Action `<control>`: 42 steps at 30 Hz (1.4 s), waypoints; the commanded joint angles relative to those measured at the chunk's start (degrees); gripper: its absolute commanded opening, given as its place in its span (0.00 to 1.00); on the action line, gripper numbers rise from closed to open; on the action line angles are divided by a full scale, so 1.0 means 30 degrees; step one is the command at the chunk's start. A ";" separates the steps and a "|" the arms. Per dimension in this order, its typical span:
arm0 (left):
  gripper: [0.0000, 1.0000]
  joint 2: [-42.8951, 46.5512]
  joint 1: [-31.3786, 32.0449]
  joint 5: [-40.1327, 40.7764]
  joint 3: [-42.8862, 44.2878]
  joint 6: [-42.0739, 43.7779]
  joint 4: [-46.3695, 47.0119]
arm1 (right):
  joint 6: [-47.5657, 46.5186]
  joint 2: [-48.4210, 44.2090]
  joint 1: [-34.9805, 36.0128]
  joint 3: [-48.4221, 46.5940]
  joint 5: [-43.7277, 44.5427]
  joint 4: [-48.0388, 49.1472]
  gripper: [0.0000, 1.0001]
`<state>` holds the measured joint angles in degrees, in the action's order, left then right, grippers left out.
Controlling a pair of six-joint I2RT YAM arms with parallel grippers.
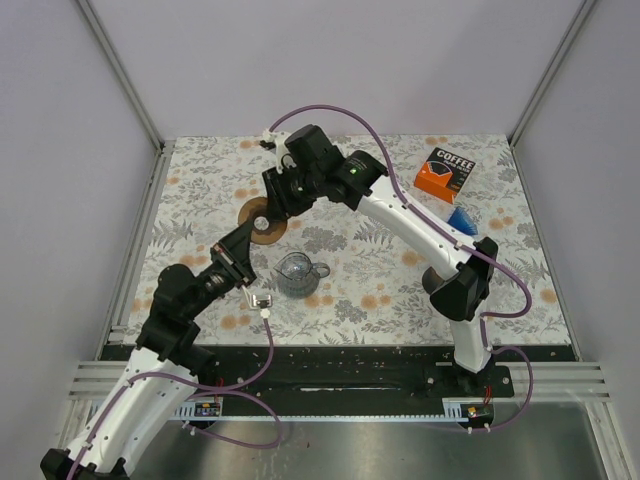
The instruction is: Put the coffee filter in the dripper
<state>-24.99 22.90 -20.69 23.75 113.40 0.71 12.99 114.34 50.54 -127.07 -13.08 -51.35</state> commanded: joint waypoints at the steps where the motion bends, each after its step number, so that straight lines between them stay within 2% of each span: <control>1: 0.21 -0.0164 0.0044 0.1121 0.0901 0.2545 0.0791 | -0.0610 -0.0145 0.0174 -0.0243 0.1720 -0.0401 0.01; 3: 0.71 -0.0660 0.0044 0.2202 0.1426 0.0763 0.0586 | -0.0903 -0.0263 -0.0001 -0.0126 0.2219 -0.0722 0.00; 4: 0.87 -0.1069 0.0044 0.3107 0.2010 -0.0378 0.0294 | -0.0962 -0.0379 -0.0205 0.0020 0.2425 -0.0782 0.00; 5: 0.99 -0.1624 0.0044 0.3987 0.2741 -0.2014 -0.0173 | -0.0962 -0.0496 -0.0381 0.0282 0.2601 -0.0841 0.00; 7: 0.99 -0.3117 0.0044 0.6356 0.5137 -0.6199 -0.1926 | -0.1020 -0.0935 -0.0908 0.0867 0.2894 -0.0754 0.00; 9: 0.99 -0.5193 0.0015 0.8613 0.8297 -1.1640 -0.5724 | -0.1050 -0.1258 -0.1377 0.1658 0.3245 -0.0608 0.00; 11: 0.99 -0.6982 -0.0101 0.9472 1.1317 -1.6740 -0.9969 | -0.1225 -0.1493 -0.1874 0.2566 0.3218 -0.0257 0.00; 13: 0.99 -0.8041 -0.0452 0.8310 1.3376 -2.0701 -1.3985 | -0.1750 -0.1727 -0.1965 0.3736 0.3101 0.0327 0.00; 16: 0.99 -0.9038 -0.0892 0.5500 1.4552 -2.5657 -1.8154 | -0.2017 -0.2021 -0.1965 0.5611 0.2547 0.1352 0.00; 18: 0.99 -0.9625 -0.1331 0.5138 1.4760 -2.8324 -1.9132 | -0.2046 -0.2138 -0.1937 0.6872 0.1990 0.2055 0.00; 20: 0.99 -1.0765 -0.3226 0.4121 1.5080 -3.1404 -1.9249 | -0.2075 -0.2197 -0.1762 0.7753 0.1375 0.2877 0.00; 23: 0.98 -1.1880 -0.5983 0.0753 1.5433 -3.3548 -1.9135 | -0.2600 -0.1818 -0.1177 0.7990 0.1430 0.3084 0.00; 26: 0.98 -1.1769 -0.7072 0.0070 1.4560 -3.4780 -1.7383 | -0.2866 -0.1320 -0.0794 0.7961 0.1636 0.2734 0.00; 29: 0.99 -1.1094 -0.7338 -0.0310 1.3035 -3.5544 -1.5183 | -0.2837 -0.1055 -0.0677 0.8077 0.1490 0.3054 0.00; 33: 0.99 -1.1443 -0.7602 -0.0983 1.2125 -3.6189 -1.4564 | -0.3334 -0.0236 -0.0121 0.7640 0.1196 0.2969 0.01; 42: 0.99 -1.1268 -0.8159 -0.1542 1.0718 -3.6630 -1.3596 | -0.3745 0.0351 0.0056 0.7815 0.1198 0.2879 0.15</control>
<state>-59.42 -1.43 -22.72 56.38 5.19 -44.23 3.22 115.04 50.26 -102.35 -8.27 -44.36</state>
